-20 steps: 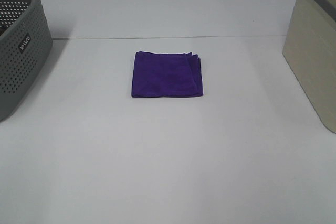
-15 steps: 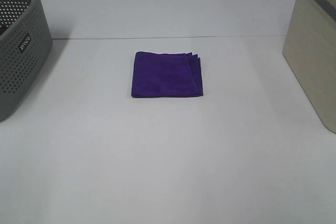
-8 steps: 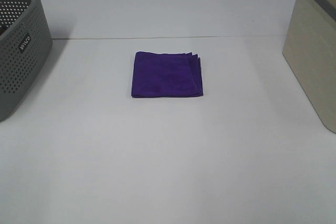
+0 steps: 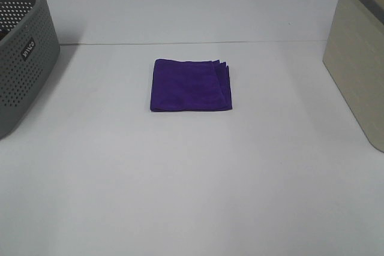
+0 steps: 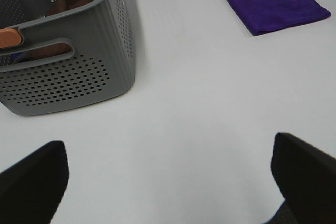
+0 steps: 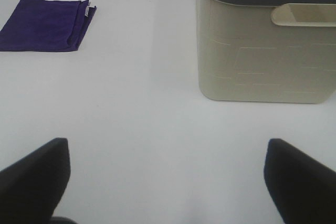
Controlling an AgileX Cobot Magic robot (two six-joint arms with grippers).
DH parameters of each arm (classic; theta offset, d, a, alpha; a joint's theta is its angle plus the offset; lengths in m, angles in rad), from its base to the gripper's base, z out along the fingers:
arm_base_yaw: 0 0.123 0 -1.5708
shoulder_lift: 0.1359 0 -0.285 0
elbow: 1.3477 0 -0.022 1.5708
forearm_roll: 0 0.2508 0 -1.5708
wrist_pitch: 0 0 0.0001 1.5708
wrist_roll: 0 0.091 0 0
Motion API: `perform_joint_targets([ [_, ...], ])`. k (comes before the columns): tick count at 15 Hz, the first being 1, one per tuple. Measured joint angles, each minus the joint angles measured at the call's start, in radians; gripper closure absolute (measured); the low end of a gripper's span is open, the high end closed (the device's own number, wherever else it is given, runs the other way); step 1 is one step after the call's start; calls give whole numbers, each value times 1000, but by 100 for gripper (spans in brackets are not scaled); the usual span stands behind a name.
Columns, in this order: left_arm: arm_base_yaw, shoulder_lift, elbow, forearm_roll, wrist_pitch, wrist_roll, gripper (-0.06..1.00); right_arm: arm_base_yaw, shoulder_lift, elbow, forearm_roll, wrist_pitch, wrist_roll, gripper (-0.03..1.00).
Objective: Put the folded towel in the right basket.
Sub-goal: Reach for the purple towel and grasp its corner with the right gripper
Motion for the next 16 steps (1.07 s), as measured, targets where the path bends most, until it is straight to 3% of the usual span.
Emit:
perform_joint_targets([
  [16,0,0,0,0,0,0,-5,0,0,0,0,0,0,6],
])
